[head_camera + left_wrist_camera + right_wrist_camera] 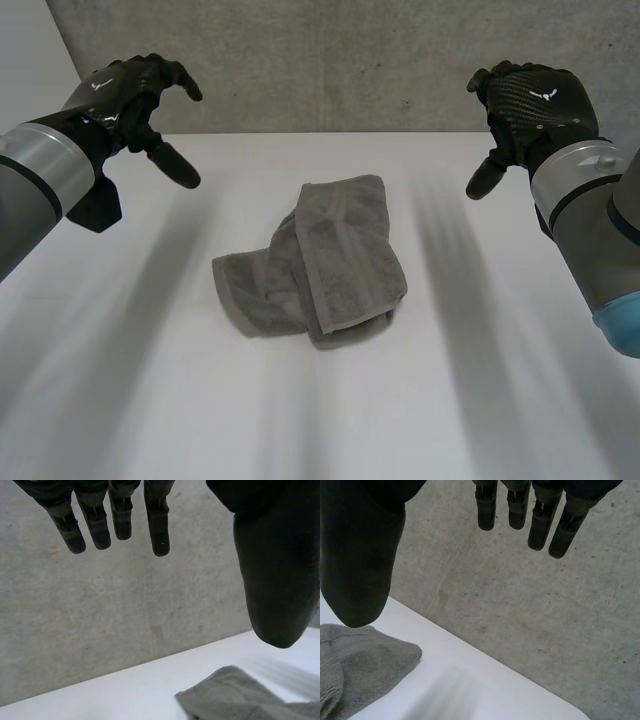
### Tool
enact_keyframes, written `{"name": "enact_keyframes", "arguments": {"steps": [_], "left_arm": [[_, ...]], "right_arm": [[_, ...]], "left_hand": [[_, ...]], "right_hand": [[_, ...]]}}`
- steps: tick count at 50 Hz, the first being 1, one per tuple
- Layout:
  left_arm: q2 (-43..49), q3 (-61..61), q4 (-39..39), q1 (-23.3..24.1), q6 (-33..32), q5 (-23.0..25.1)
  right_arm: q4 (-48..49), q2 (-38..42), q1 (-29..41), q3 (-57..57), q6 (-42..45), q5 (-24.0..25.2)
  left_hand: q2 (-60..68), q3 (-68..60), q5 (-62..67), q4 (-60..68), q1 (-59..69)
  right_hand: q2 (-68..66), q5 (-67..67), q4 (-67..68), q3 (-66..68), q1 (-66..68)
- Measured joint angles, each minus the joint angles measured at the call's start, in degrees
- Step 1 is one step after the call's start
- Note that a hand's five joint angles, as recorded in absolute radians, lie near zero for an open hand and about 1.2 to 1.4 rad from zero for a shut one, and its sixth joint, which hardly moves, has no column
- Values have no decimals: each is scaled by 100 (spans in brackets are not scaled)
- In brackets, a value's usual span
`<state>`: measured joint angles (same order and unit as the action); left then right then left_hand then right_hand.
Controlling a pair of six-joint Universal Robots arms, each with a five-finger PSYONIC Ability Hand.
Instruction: Fold the towel.
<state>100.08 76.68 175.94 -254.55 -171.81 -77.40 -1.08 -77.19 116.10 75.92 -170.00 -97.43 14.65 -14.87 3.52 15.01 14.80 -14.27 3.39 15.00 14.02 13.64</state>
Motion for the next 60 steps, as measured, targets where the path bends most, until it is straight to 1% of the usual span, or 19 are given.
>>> {"name": "enact_keyframes", "arguments": {"steps": [5, 8, 21, 23, 24, 25, 28, 35, 36, 40, 43, 47, 51, 55, 60], "left_arm": [[54, -58, -110, 70, -144, -251], [70, -80, -155, 103, -166, -313], [51, -99, -240, 132, -165, -314], [48, -93, -242, 135, -183, -309], [48, -86, -244, 136, -204, -305], [46, -75, -247, 139, -245, -301], [45, -42, -255, 160, -383, -290], [159, 245, -359, 383, -1083, -269], [187, 294, -361, 408, -1144, -270], [505, 757, -317, 583, -1518, -274], [811, 1083, -105, 660, -1634, -273], [1212, 1372, 271, 719, -1673, -275], [1600, 1516, 621, 775, -1659, -281], [1853, 1531, 841, 816, -1637, -285], [2040, 1522, 1086, 839, -1622, -293]], "right_arm": [[-11, -9, -4, -9, 17, 3], [-17, -17, -6, -9, 26, 15], [-26, -62, -1, -8, 69, 56], [-30, -61, 3, -12, 102, 73], [-36, -59, 7, -16, 141, 89], [-51, -55, 15, -20, 228, 118], [-128, -34, 44, -17, 619, 242], [-513, 112, 145, 137, 2310, 800], [-538, 132, 162, 168, 2438, 856], [-629, 305, 330, 455, 3150, 1336], [-577, 493, 466, 655, 3371, 1720], [-404, 857, 647, 804, 3424, 2092], [-25, 1401, 839, 861, 3314, 2246], [460, 1854, 943, 865, 3062, 2133], [1085, 2299, 996, 832, 2635, 1777]], "left_hand": [[-5, 0, 0, 0, 0], [-5, 0, 0, 0, 0], [7, -11, 5, 11, 11], [372, -352, 484, 345, 352], [742, -674, 843, 666, 716], [995, -961, 1134, 942, 980], [1130, -1108, 1297, 1084, 1166], [1130, -1108, 1295, 1084, 1162], [1128, -1106, 1287, 1080, 1155], [1076, -1058, 1113, 1037, 1032], [810, -793, 748, 764, 723], [447, -441, 345, 421, 400], [328, -326, 221, 315, 327], [322, -325, 216, 313, 327], [319, -325, 216, 313, 327]], "right_hand": [[0, 0, 0, 0, 0], [0, 0, 0, 0, 0], [0, 0, 0, 0, 0], [5, 0, 0, 0, 0], [6, 0, 0, 0, 0], [6, 0, 0, 0, 0], [6, 0, 0, 0, -1], [6, 0, 0, 3, -1], [6, 0, 0, 3, -1], [6, 0, 0, 3, -1], [5, 1, 0, 3, 8], [-171, 290, 98, 191, 255], [-932, 1108, 879, 979, 969], [-1534, 1679, 1478, 1571, 1609], [-2772, 2847, 2681, 2788, 2816]]}}
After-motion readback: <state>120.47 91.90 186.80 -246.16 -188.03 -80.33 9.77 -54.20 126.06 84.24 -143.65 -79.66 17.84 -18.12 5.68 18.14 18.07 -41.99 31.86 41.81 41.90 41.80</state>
